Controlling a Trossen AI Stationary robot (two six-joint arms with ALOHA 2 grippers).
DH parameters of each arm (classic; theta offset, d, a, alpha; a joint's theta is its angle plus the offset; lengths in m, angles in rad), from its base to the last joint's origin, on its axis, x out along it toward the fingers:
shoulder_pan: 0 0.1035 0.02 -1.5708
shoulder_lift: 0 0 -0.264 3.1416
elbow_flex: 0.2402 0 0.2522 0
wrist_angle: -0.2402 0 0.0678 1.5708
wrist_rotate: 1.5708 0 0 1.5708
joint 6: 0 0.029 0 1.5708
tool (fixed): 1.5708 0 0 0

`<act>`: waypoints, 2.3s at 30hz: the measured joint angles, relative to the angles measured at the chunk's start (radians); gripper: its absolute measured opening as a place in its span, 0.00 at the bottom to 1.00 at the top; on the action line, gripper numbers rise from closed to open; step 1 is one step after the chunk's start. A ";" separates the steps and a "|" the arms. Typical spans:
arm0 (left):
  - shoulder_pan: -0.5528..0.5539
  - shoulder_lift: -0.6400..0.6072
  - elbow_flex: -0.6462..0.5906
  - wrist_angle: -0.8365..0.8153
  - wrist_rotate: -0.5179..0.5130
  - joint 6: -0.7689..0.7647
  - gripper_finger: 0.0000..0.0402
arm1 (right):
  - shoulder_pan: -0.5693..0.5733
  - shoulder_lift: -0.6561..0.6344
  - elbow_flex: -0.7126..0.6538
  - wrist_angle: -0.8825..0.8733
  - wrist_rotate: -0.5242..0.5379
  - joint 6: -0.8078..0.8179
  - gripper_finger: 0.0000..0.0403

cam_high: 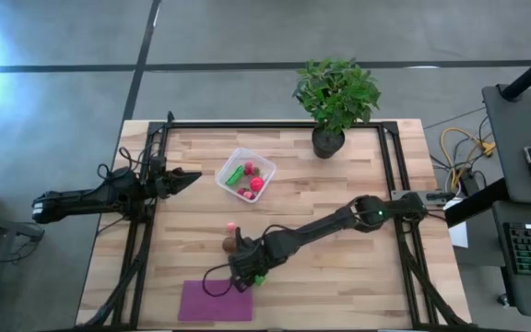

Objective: Pick and placing Produce into tupperware
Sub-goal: Put the corn into the transparent bin, then put the peach into the transparent bin

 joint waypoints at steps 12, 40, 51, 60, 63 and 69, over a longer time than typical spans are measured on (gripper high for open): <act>0.000 0.002 0.000 0.000 0.000 0.000 0.50 | -0.232 -0.079 0.188 -0.206 0.163 -0.272 0.56; 0.000 0.001 0.000 0.000 0.000 0.000 0.50 | -0.487 -0.008 0.182 -0.139 0.090 -0.542 0.76; 0.000 0.001 0.000 0.000 0.000 0.000 0.50 | -0.338 -0.060 0.182 -0.272 -0.023 -0.440 0.74; 0.000 0.001 0.000 0.000 -0.001 0.000 0.50 | -0.268 0.032 0.181 -0.092 -0.007 -0.230 0.66; 0.000 0.001 0.000 0.000 -0.001 0.000 0.50 | -0.267 0.053 0.181 -0.049 -0.006 -0.196 0.64; 0.000 0.000 0.000 0.000 -0.001 0.000 0.50 | -0.268 0.104 0.181 -0.040 -0.003 -0.189 0.64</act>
